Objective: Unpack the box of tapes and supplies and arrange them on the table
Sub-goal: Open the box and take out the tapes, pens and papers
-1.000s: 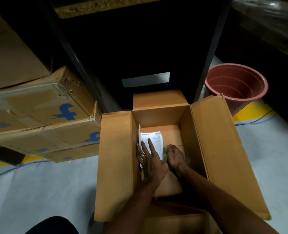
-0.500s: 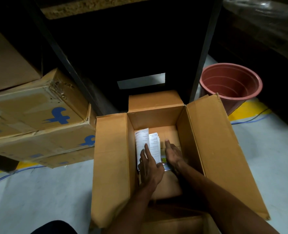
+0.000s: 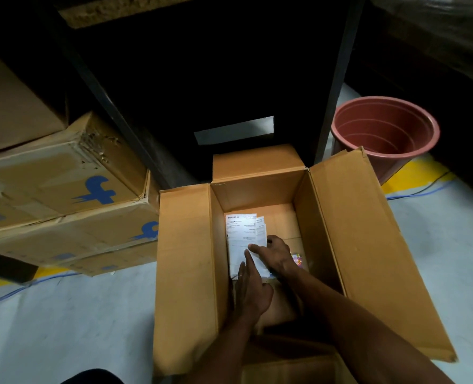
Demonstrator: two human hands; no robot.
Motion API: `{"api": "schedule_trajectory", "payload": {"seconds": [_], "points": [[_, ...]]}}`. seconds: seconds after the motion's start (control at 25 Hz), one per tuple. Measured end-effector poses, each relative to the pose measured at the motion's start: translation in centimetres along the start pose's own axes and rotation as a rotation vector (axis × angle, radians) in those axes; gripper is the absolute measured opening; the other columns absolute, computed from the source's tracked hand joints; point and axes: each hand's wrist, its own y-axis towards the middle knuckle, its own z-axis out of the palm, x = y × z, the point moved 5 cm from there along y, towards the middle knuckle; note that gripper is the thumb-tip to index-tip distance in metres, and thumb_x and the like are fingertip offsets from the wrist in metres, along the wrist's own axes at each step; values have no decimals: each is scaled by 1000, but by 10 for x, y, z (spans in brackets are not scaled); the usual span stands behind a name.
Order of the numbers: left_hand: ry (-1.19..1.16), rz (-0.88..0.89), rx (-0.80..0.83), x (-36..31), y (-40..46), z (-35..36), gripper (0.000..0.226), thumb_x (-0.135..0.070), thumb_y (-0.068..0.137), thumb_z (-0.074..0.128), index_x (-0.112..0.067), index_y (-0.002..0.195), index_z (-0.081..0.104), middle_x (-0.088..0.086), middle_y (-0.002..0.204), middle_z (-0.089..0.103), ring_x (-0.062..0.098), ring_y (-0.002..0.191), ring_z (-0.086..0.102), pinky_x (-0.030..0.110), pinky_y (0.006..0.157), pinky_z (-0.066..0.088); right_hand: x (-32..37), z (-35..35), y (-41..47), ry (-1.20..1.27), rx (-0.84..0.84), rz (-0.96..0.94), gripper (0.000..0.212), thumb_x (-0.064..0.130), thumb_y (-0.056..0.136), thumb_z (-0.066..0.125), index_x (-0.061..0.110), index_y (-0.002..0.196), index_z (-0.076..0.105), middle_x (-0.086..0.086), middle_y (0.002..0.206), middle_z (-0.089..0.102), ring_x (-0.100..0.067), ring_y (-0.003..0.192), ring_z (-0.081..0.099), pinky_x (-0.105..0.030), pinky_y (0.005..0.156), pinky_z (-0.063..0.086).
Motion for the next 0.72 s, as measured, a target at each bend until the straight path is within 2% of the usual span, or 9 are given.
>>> {"api": "schedule_trajectory", "payload": {"seconds": [0.12,0.2,0.36,0.44,0.52,0.6,0.72], "points": [[-73,15,-51,-5,-7,0,93,-26,88,54,-15,156,-9,10,163,20,28,149,23,41,122,24,2,0,1,-2,-72,-14,37,27,79,80,13,111,67,-7,116,73,-23,98,71,-39,86,61],[-77,65,-61,-7,-12,4,87,-26,89,50,-22,151,-10,9,165,17,29,151,19,44,123,22,1,-2,1,-16,-130,-24,33,26,77,80,14,104,65,-7,113,74,-23,95,72,-41,82,62],[-40,116,-87,0,-14,11,85,-21,96,56,-23,151,-9,6,165,15,26,153,16,45,124,19,0,3,0,-4,-105,-92,31,18,81,78,13,105,59,-7,114,71,-21,99,71,-35,80,63],[-81,106,-75,0,-11,9,86,-21,95,56,-19,156,-4,4,165,18,24,152,18,43,124,21,2,5,-2,-9,-106,-124,28,14,85,74,11,106,56,-7,114,70,-21,100,69,-29,77,62],[-179,50,-78,-1,-9,2,83,-33,86,51,-18,158,13,2,161,27,23,148,26,41,122,26,4,5,-3,-9,-109,-162,26,13,86,72,10,106,55,-6,112,69,-19,98,67,-22,71,59],[-274,5,-183,-2,-10,-9,71,-34,78,47,-25,147,33,1,149,44,23,138,41,42,115,39,7,0,-7,13,-124,-201,25,12,85,71,12,105,56,-5,108,69,-20,97,68,-27,71,61],[-346,17,-414,-3,-8,-25,60,-26,77,48,-27,137,42,-1,141,51,22,130,49,44,104,48,14,-17,-20,72,-160,-295,21,14,85,69,20,101,56,-1,101,71,-19,90,71,-43,69,63]]}}
